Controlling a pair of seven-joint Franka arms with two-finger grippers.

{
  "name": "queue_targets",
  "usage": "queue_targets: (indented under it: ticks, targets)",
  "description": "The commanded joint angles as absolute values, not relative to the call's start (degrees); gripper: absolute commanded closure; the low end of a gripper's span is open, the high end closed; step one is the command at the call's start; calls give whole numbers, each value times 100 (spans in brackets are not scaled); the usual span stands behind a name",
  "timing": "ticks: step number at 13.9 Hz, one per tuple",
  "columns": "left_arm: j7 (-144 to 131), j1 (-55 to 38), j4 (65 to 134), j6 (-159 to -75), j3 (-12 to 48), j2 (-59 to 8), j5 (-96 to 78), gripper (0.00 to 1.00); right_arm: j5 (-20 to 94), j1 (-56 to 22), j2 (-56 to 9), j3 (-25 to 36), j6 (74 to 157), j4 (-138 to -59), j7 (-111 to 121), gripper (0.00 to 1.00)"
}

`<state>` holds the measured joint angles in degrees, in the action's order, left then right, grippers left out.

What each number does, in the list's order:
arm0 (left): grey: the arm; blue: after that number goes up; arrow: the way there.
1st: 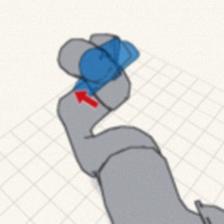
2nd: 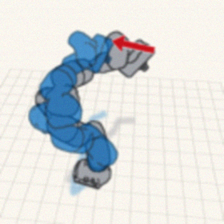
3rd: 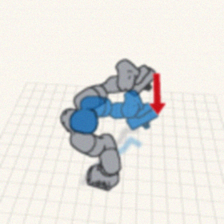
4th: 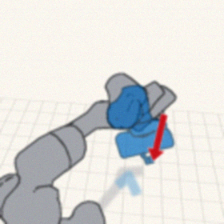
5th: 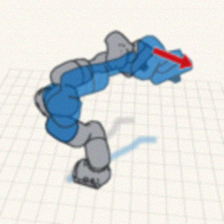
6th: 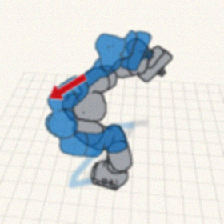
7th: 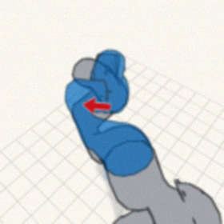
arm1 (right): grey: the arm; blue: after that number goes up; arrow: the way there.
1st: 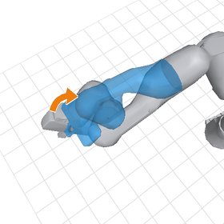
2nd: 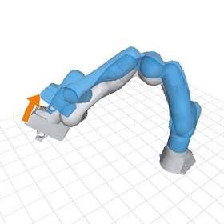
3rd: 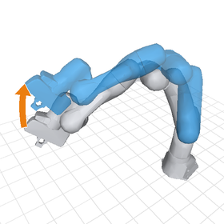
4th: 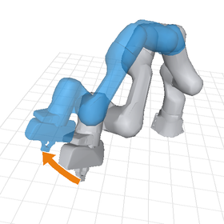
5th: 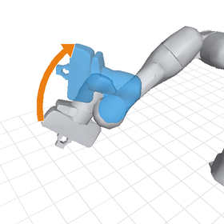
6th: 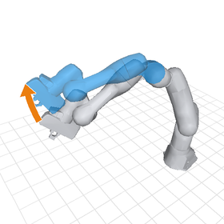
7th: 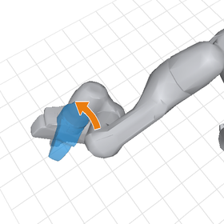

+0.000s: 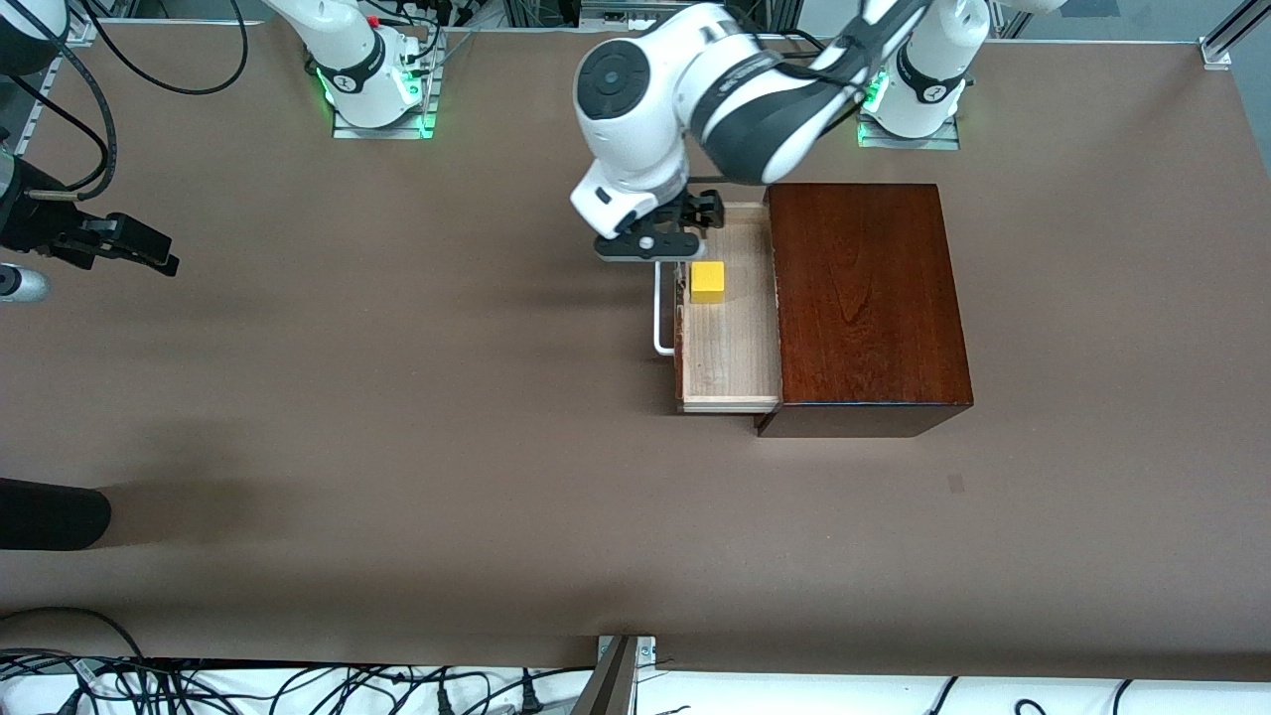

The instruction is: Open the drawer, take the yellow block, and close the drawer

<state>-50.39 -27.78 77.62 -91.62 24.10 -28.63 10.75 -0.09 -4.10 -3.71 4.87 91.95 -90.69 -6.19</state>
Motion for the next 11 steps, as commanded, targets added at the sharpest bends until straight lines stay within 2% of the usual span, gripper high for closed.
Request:
queue_targets:
  ticks: [1, 7, 9, 11]
  targets:
    - [-4808, -2261, 7822, -8947, 2373, -2234, 897, 0, 62, -439, -281, 212, 9062, -9035, -1648, 0]
    - [-4536, -1417, 7743, -8385, 2417, -1600, 888, 0, 438, -439, -316, -605, 8912, -9053, -4319, 0]
    - [-3854, -1083, 7420, -8149, 2373, -1478, 766, 0, 544, -448, -351, -1061, 8973, -9061, -5426, 0]
    - [-3028, -678, 7496, -8069, 1998, -1083, 432, 0, 536, -640, -404, -1440, 9122, -9062, -6682, 0]
